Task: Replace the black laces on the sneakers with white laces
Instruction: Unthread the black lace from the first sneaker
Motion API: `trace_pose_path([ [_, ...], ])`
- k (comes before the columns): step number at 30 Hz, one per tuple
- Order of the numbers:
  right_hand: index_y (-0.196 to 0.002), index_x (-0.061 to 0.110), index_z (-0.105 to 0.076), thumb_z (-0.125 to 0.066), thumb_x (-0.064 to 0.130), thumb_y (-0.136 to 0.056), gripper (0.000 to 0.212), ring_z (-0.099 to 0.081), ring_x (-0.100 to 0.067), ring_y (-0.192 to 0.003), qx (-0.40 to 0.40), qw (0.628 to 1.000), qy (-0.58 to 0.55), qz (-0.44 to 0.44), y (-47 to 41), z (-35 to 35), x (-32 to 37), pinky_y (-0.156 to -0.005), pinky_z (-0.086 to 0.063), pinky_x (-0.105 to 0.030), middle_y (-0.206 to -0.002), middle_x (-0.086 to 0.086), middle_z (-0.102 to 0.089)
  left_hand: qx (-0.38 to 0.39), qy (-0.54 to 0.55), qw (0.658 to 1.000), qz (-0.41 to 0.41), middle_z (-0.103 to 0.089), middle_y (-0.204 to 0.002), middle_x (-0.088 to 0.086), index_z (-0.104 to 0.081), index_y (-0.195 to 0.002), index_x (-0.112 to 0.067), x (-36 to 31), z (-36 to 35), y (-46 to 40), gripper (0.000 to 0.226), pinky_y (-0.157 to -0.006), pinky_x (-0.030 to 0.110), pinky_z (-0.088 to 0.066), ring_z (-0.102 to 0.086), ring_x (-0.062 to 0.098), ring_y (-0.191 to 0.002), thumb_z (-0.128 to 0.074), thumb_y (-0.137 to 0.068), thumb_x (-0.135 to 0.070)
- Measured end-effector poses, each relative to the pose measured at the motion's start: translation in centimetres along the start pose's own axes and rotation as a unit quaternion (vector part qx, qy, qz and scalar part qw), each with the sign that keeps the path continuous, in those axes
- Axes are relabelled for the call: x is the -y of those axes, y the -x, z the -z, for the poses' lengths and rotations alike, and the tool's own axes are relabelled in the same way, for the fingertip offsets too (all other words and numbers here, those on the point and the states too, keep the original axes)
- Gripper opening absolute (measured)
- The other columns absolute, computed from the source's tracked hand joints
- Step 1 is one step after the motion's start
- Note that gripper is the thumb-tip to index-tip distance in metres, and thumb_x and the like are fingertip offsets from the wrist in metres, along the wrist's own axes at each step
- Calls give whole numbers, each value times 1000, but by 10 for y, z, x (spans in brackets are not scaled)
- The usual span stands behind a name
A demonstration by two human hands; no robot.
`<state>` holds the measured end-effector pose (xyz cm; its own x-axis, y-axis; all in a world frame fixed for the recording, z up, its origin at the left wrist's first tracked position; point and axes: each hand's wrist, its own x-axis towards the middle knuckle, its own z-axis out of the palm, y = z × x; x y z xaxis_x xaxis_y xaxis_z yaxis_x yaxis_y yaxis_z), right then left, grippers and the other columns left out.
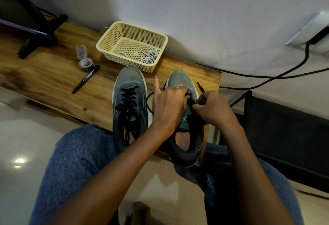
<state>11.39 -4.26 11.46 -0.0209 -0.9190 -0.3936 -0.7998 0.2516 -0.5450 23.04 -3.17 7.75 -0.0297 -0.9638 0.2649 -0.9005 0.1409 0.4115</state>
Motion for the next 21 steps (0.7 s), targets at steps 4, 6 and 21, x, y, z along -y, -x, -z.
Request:
trace_pose_path([
  [4,-90,5,-64,-66,16,-85,13,-63,-31,-91,-18,1000,-4,-8,0,3,-4,-81,-55,-48,-96,-15,-64,-63,240,957,153,-68,-86,-3,-66,-97,-19,2,3,-7,8,-70,32,-52,-62,11,-71,-59,-94,-22],
  [6,-90,6,-64,-66,17,-85,12,-62,-31,-91,-23,1000,0,-8,-1,3,-5,-81,-55,-43,-97,-14,-64,-119,341,899,249,-68,-86,-3,-63,-90,-21,4,2,-13,3,-70,39,-55,-65,14,-76,-62,-91,-18],
  [21,-103,6,-66,-65,19,-87,21,-64,-28,-92,-9,1000,27,3,0,-1,2,-80,-57,-45,-99,-13,-64,60,-112,992,-3,-32,-154,-5,-70,-105,-36,5,6,-7,23,-107,52,13,-2,26,-148,-68,-82,-40],
])
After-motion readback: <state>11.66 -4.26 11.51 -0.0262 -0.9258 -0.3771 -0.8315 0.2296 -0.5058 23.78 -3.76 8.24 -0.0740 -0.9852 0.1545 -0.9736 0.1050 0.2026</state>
